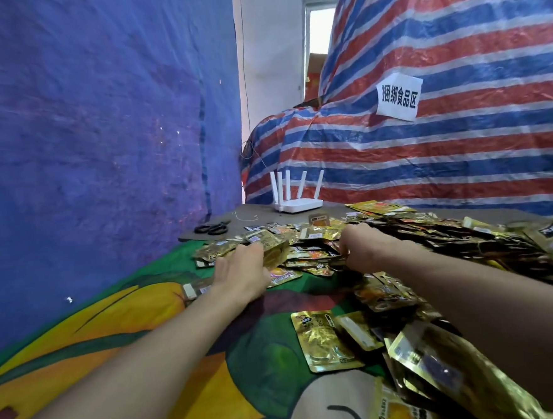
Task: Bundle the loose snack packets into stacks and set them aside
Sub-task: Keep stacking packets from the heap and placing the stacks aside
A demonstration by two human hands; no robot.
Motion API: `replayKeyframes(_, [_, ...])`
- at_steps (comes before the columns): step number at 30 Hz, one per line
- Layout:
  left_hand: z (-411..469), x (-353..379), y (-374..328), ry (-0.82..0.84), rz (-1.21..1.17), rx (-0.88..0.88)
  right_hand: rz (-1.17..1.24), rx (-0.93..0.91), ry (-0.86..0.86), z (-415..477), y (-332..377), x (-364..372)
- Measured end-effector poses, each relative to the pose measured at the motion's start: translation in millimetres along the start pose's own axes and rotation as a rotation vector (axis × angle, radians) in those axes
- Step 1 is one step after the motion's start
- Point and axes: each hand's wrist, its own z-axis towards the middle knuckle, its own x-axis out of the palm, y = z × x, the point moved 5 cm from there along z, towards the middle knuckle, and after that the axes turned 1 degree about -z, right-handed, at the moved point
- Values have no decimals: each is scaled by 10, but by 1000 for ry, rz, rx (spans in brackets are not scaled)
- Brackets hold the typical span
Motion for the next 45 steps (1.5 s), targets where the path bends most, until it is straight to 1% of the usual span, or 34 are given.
replayKeyframes(1, [-6, -20, 46, -4, -76, -45, 21, 2, -1, -31, -7, -19])
replayKeyframes(3, [-11, -86, 103, -69, -214, -77, 54, -4, -30, -75, -30, -67])
replayKeyframes(5, [-36, -172, 117, -148, -278, -12, 120, -3, -90, -119, -67, -127])
replayKeyframes(6, [-51, -212, 106, -167, -268, 55, 163, 1, -128, -142, -88, -165])
replayKeyframes(8, [-76, -241, 62, -151, -123, 163, 235, 5, -187, -195, -120, -237])
replayKeyframes(11, [-93, -166, -16, -67, 305, 250, 285, -2, -196, -279, -143, -279])
replayKeyframes(13, [-96, -17, -41, 32, 432, 251, 284, -8, -172, -329, -124, -274])
replayKeyframes(17, [-6, 188, -5, 347, 414, 145, 327, -31, -154, -397, -87, -298])
replayKeyframes(19, [86, 172, 18, 429, 376, 131, 333, -39, -124, -417, -74, -309])
replayKeyframes(20, [122, 147, 24, 437, 371, 141, 336, -42, -115, -427, -64, -315])
replayKeyframes(23, [151, 113, -18, 390, 375, 235, 372, -48, -141, -448, -55, -359])
replayKeyframes(27, [87, 149, -95, 240, 491, 395, 439, -48, -258, -481, -56, -489])
replayKeyframes(30, [44, 159, -54, 139, 496, 390, 547, -24, -356, -524, -88, -624])
replayKeyframes(32, [13, 72, -9, 27, 427, 329, 641, -15, -397, -566, -121, -707])
replayKeyframes(33, [2, -11, 8, -51, 357, 291, 693, -12, -418, -588, -138, -753])
replayKeyframes(36, [-59, -335, 83, -309, 1, 129, 897, 7, -480, -650, -201, -877])
replayKeyframes(38, [-120, -530, 141, -402, -249, -7, 1028, 25, -504, -706, -229, -949])
replayKeyframes(40, [-192, -671, 166, -434, -486, -100, 1160, 47, -491, -798, -239, -992])
replayKeyframes(42, [-322, -777, 132, -459, -667, -155, 1308, 46, -457, -936, -220, -1026])
replayKeyframes(45, [-581, -820, 1, -418, -908, -234, 1440, 35, -379, -1228, -187, -1025])
